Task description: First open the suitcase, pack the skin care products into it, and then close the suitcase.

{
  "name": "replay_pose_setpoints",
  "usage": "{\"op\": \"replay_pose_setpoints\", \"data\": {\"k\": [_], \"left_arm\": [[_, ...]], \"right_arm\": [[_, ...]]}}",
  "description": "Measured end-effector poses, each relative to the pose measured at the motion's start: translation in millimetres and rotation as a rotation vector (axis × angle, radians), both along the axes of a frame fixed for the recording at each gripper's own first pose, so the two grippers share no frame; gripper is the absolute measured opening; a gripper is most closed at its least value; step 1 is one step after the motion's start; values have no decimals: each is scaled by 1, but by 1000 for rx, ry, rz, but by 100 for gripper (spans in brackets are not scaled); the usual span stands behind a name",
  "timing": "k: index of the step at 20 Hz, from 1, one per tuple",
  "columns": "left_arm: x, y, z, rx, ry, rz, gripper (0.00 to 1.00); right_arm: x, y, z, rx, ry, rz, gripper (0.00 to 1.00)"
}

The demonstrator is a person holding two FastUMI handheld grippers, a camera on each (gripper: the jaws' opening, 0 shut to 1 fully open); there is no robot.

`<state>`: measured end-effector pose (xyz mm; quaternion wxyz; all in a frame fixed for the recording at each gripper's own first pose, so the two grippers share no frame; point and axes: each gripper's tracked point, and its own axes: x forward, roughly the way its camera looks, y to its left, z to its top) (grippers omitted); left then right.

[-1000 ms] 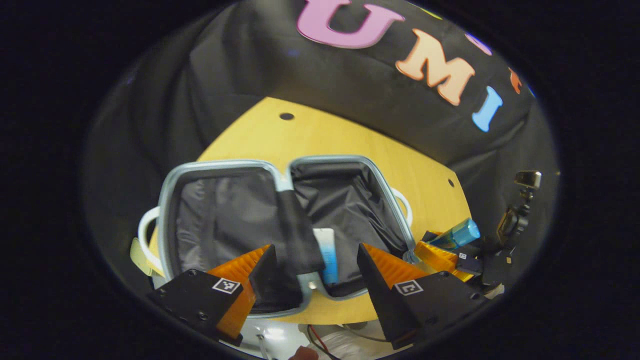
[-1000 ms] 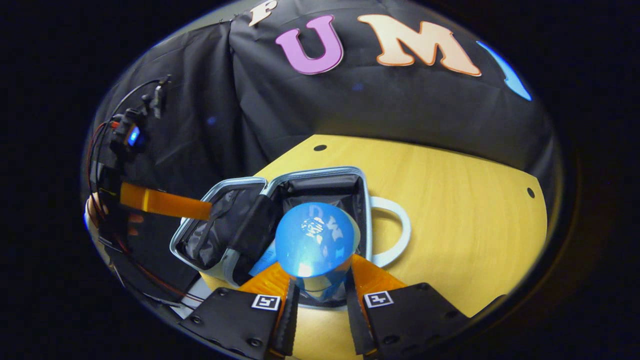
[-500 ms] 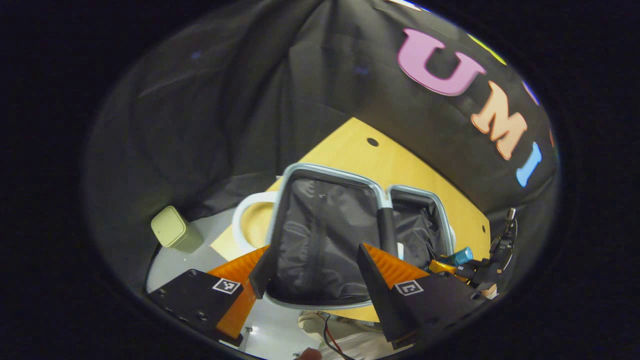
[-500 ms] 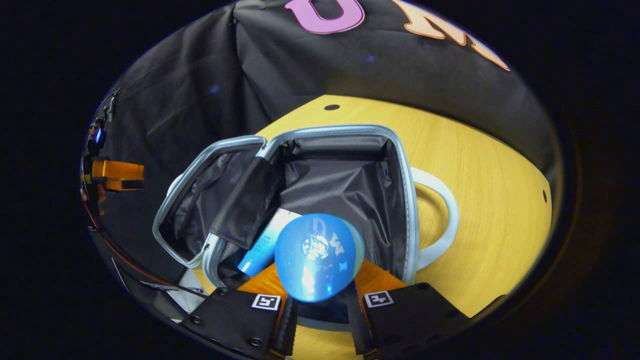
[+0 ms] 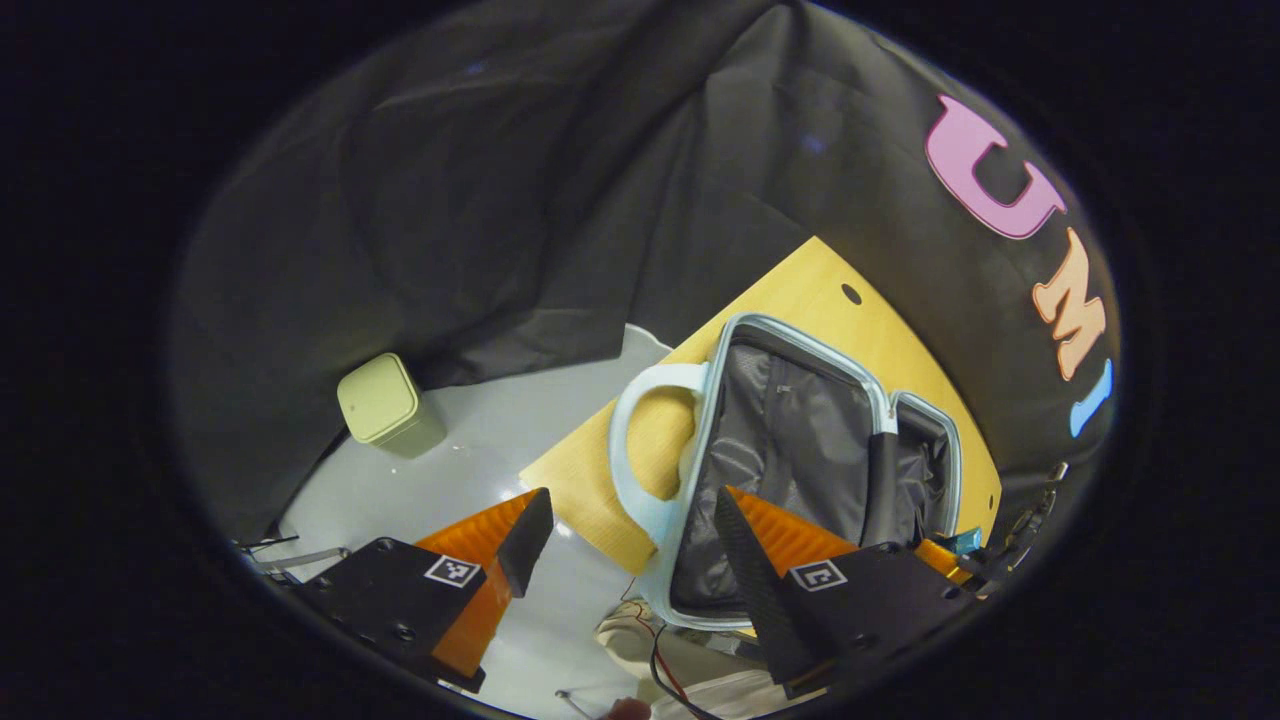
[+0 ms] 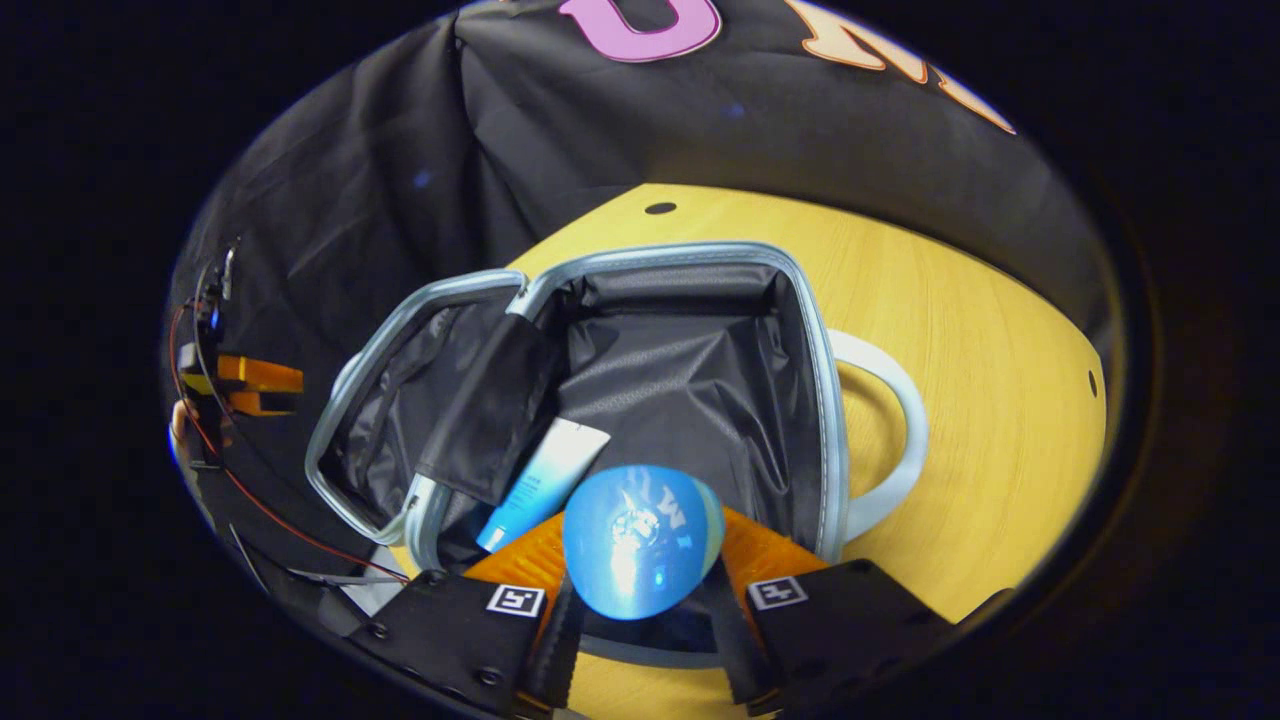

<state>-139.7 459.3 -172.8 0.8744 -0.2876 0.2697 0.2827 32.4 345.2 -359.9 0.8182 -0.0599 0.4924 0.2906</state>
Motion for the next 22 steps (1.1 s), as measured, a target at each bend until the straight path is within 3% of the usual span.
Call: {"op": "replay_pose_setpoints", "data": {"k": [5, 6, 12, 15, 16, 17, 18, 22], "left_arm": [[14, 18, -20, -75, -9, 21, 95], [17, 22, -23, -97, -12, 26, 95], [35, 35, -38, -157, -7, 25, 95], [39, 35, -42, -179, -15, 13, 95], [41, 36, -43, -183, -14, 9, 95], [44, 36, -46, -191, -15, 6, 95], [45, 35, -48, -204, -14, 2, 94], [60, 37, -64, -252, -16, 1, 82]], "right_arm": [[17, -5, 38, 51, -136, -9, 84], [20, -8, 47, 56, -161, -20, 98], [19, -16, 101, 141, -267, -87, 98], [-1, -20, 114, 151, -279, -75, 98], [-9, -21, 117, 149, -280, -67, 93], [-16, -23, 121, 147, -287, -62, 98], [-21, -24, 125, 145, -299, -60, 93], [-37, -35, 130, 120, -310, -70, 98]]}}
